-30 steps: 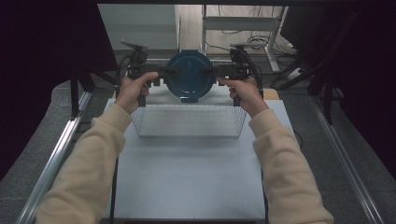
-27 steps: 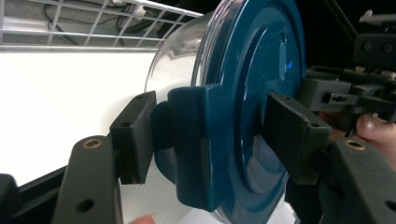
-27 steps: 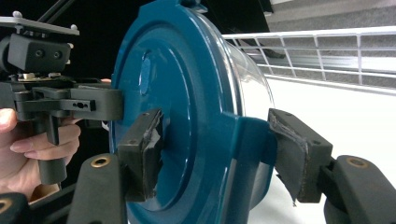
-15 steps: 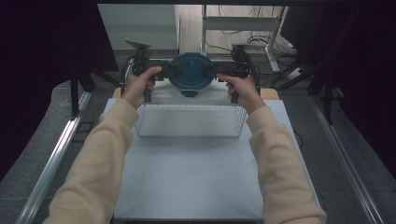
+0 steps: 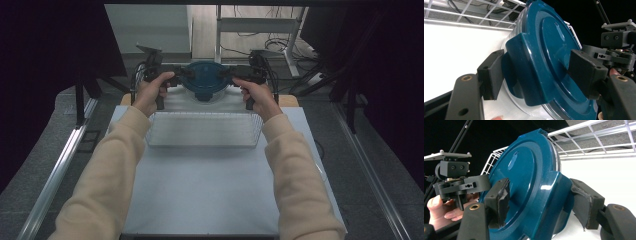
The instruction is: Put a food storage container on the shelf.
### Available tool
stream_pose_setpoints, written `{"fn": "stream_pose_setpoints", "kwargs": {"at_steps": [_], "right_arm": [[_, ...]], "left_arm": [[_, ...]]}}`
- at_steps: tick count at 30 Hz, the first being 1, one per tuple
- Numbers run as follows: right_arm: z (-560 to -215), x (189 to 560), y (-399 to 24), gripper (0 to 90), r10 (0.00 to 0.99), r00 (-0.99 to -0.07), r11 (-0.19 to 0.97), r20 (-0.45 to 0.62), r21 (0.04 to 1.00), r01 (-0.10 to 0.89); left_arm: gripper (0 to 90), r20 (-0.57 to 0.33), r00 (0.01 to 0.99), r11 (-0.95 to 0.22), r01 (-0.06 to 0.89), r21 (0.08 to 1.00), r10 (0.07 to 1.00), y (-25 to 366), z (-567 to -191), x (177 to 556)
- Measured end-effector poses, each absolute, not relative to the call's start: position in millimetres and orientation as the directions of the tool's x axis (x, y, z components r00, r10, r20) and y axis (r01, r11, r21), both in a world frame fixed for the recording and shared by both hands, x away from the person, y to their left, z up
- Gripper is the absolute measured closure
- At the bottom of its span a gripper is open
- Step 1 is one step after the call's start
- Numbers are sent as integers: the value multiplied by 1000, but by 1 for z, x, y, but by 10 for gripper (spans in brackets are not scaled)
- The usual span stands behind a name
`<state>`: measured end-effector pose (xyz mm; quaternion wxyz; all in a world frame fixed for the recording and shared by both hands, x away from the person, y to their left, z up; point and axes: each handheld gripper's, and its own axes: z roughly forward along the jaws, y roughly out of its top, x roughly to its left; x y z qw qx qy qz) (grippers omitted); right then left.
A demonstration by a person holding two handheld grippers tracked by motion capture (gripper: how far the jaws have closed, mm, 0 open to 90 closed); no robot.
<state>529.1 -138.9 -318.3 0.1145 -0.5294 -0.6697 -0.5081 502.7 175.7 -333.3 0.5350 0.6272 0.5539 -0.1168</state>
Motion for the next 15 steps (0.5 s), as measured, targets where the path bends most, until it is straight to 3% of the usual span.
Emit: {"fn": "stream_pose_setpoints", "kwargs": {"at_steps": [4, 10, 14, 15], "right_arm": [[-317, 528, -137, 323, 601, -421, -65, 680, 566, 822], [-304, 507, -124, 107, 716, -480, 24, 508, 669, 743], [-294, 492, -125, 76, 743, -505, 44, 439, 722, 691], [-291, 485, -128, 76, 748, -515, 47, 419, 741, 670]], "left_arm": [[288, -721, 378, 175, 807, 564, 581, 174, -333, 501], [209, -563, 456, 116, 697, 707, 689, 166, -323, 486], [167, -530, 484, 114, 654, 748, 697, 171, -316, 473], [154, -487, 489, 91, 631, 770, 724, 175, -313, 463]]}}
